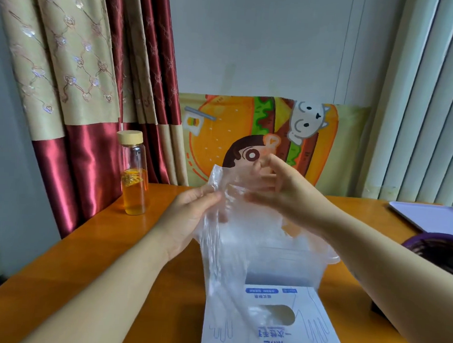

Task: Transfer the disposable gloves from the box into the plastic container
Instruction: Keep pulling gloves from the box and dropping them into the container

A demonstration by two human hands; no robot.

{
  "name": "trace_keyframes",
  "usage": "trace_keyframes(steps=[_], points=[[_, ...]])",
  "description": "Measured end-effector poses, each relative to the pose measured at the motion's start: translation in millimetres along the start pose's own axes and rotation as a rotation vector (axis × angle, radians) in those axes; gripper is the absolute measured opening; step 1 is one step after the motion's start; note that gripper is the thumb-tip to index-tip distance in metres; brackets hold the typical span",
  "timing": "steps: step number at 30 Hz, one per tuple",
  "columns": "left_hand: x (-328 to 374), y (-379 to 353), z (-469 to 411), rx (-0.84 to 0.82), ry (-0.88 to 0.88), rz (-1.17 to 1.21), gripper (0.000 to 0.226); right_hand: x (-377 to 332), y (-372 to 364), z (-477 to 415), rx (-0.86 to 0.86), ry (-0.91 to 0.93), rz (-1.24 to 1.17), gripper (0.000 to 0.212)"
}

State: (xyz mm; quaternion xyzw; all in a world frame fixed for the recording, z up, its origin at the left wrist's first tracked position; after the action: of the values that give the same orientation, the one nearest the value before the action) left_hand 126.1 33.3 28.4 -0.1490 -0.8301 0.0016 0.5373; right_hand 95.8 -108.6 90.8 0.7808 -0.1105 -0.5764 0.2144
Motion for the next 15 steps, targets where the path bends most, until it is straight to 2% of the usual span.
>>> trace_keyframes(steps=[7,9,11,13,15], points=[[-2,75,-13,0.147,-0.018,-0.139,0.013,-14,-28,-35,-0.01,0.046,0.135,0.029],[-3,94,-17,0.184,-0.041,-0.308,0.007,-3,-27,-47,0.008,-0.006,0.195,0.03],[-14,107,-24,0.16,0.014,-0.576,0.008,18,-21,-58,0.035,-0.095,0.285,0.035],[-30,112,-29,0.075,0.122,-0.821,0.026,42,-11,-63,0.084,-0.183,0.383,0.038],[-26,118,-37,0.112,0.096,-0.959,0.038,64,4,-61,0.128,-0.249,0.422,0.034]])
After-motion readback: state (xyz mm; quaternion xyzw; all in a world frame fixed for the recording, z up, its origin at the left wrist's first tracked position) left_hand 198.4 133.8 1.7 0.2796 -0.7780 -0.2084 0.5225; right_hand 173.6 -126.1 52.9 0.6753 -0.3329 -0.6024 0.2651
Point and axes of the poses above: each hand's wrist, its own z-axis away from the middle knuckle, its own y-axis out of the back of the hand, x = y × z, the point moved 9 cm from there along -z, towards the middle knuckle, and after that the axes turned 12 degrees about -y, right-handed, at the moved point
